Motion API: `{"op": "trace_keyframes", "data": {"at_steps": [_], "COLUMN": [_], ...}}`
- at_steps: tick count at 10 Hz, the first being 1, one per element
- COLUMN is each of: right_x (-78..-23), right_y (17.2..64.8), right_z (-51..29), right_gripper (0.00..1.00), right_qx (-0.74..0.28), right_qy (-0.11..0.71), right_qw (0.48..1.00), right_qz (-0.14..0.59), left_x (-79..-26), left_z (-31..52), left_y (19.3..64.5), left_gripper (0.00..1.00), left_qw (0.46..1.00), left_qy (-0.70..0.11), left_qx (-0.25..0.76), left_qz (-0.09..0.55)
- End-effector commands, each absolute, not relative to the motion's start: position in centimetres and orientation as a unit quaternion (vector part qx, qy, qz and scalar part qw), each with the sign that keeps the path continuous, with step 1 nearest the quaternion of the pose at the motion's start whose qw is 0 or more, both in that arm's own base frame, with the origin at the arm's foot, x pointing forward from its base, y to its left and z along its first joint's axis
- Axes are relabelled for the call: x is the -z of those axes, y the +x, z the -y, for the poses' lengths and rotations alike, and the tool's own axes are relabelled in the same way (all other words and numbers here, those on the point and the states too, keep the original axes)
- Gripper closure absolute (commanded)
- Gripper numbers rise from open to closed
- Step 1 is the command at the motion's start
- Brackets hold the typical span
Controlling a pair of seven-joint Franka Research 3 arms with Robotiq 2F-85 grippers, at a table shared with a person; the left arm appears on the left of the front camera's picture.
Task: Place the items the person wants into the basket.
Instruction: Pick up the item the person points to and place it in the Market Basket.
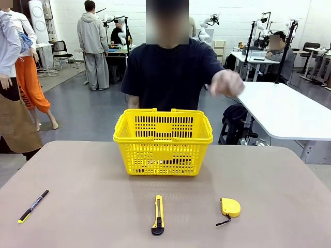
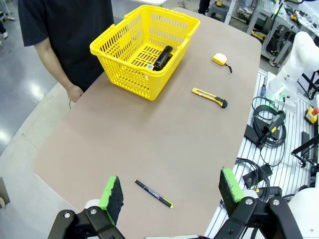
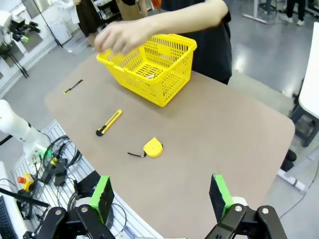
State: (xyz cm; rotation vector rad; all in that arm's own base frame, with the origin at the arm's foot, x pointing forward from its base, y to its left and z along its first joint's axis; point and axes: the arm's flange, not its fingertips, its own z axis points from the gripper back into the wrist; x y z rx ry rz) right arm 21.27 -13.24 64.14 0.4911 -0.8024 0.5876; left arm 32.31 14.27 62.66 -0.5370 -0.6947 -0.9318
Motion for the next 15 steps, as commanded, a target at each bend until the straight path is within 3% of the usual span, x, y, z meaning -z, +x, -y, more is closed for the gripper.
{"op": "trace_keyframes", "data": {"at_steps": [1,15], "right_x": [-63.56,-64.19], "right_y": [21.08,21.19], "right_z": [13.06,13.03], "right_gripper": [0.00,0.00], "right_qx": [-0.290,-0.281], "right_qy": [0.222,0.229], "right_qw": [0.848,0.851], "right_qz": [0.385,0.381], "left_x": [-62.65,-62.65], "left_z": [-14.32,-14.32], "left_y": [32.26,32.26], "left_gripper": [0.00,0.00], "left_qw": [0.797,0.797], "left_qy": [-0.252,-0.252], "left_qx": [0.442,0.442], "left_qz": [0.325,0.325]}}
